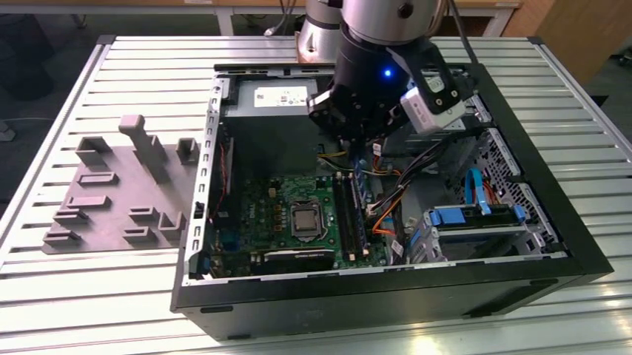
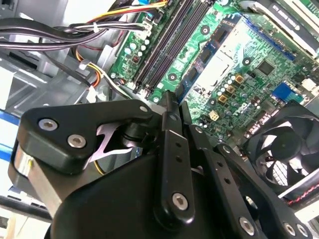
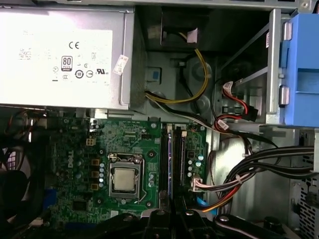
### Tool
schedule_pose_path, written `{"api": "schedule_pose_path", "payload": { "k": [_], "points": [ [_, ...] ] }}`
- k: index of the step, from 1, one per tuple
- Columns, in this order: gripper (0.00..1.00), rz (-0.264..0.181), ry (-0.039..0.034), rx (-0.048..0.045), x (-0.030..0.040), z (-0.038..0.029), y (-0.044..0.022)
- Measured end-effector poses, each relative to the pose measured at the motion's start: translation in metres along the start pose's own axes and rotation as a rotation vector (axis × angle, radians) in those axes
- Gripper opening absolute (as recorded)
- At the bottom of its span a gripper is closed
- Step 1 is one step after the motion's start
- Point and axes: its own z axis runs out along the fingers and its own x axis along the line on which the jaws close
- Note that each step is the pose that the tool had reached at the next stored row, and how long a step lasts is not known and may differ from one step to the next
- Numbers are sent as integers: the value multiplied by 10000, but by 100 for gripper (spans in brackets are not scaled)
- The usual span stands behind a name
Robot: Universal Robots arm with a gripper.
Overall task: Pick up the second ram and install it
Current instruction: 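Insert the second ram into the second slot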
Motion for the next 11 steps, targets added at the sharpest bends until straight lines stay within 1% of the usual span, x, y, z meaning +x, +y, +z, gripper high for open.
{"api": "schedule_pose_path", "payload": {
  "k": [11],
  "points": [
    [14, 80, 0, 4, 4, 200, -2]
  ]
}}
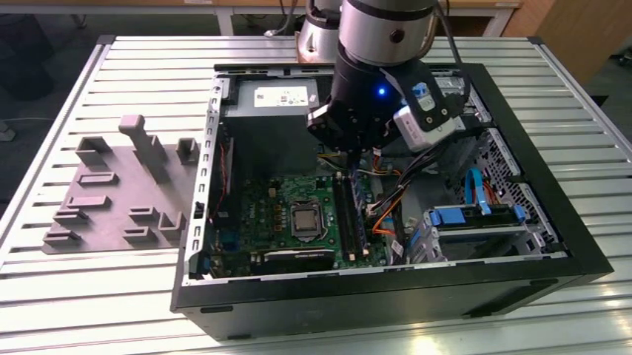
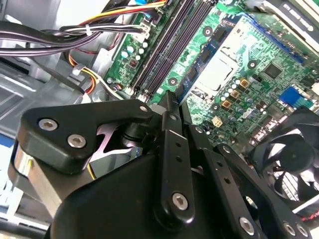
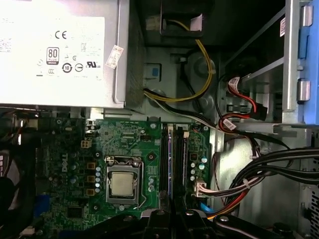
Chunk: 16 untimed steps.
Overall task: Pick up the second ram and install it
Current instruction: 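Insert the second ram into the second slot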
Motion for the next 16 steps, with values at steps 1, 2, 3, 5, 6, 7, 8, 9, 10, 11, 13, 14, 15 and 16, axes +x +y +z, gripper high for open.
{"api": "schedule_pose_path", "payload": {
  "k": [1, 2, 3, 5, 6, 7, 8, 9, 10, 11, 13, 14, 15, 16],
  "points": [
    [14, 7, 0, 0, 0, 18, 0],
    [14, 14, 1, 0, 0, 36, 0],
    [14, 22, 0, -1, 0, 54, 0],
    [14, 42, 2, -1, 0, 91, 0],
    [14, 54, 2, -2, 0, 108, 0],
    [14, 68, 3, -2, 1, 125, -1],
    [14, 80, 3, -2, 1, 138, -1],
    [14, 87, 3, -1, 2, 141, -1],
    [14, 87, 3, -1, 2, 141, -1],
    [14, 88, 3, 0, 2, 141, -1],
    [14, 88, 3, -1, 2, 142, -1],
    [14, 89, 2, -3, 5, 146, -1],
    [14, 89, 1, -6, 14, 156, -1],
    [14, 90, 2, -4, 16, 170, -1]
  ]
}}
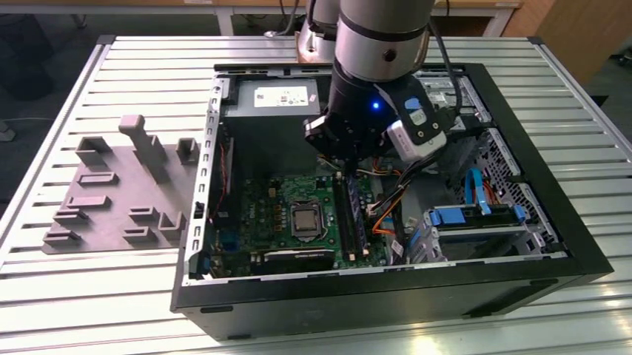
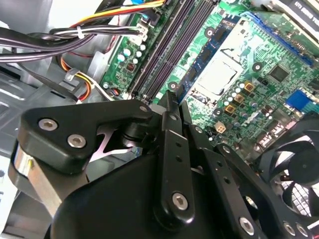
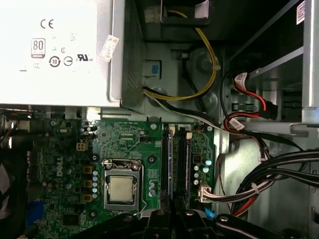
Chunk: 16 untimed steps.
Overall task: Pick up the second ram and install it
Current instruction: 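Insert the second ram into the second slot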
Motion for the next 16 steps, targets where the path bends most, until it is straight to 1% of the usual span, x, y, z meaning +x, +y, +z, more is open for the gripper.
{"api": "schedule_pose_path", "payload": {
  "k": [7, 10, 16],
  "points": [
    [14, 1, 6, 1, -1, 127, -2],
    [14, 39, 8, 2, 1, 174, -17],
    [14, 67, 9, 2, 1, 282, -21]
  ]
}}
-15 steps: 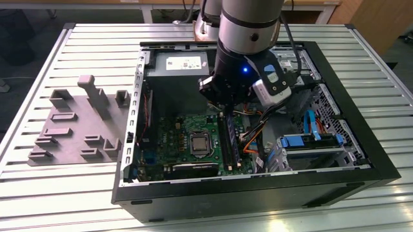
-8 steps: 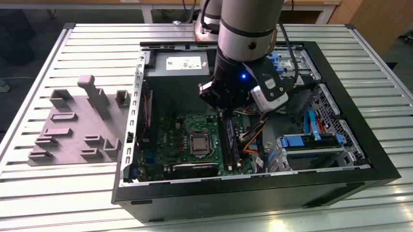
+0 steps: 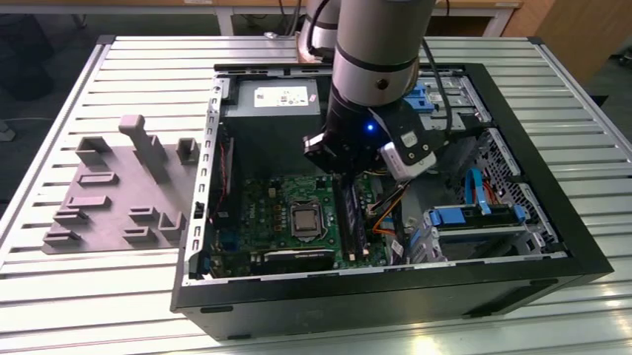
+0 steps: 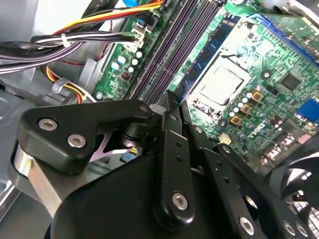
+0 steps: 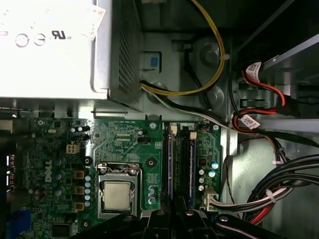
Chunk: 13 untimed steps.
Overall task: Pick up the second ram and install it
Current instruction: 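Insert the second ram into the second slot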
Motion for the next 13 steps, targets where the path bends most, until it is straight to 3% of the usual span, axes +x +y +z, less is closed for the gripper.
{"api": "schedule_pose_path", "payload": {
  "k": [7, 13],
  "points": [
    [14, 22, 5, -2, -1, 101, -24],
    [14, 94, 5, -1, -3, 122, -30]
  ]
}}
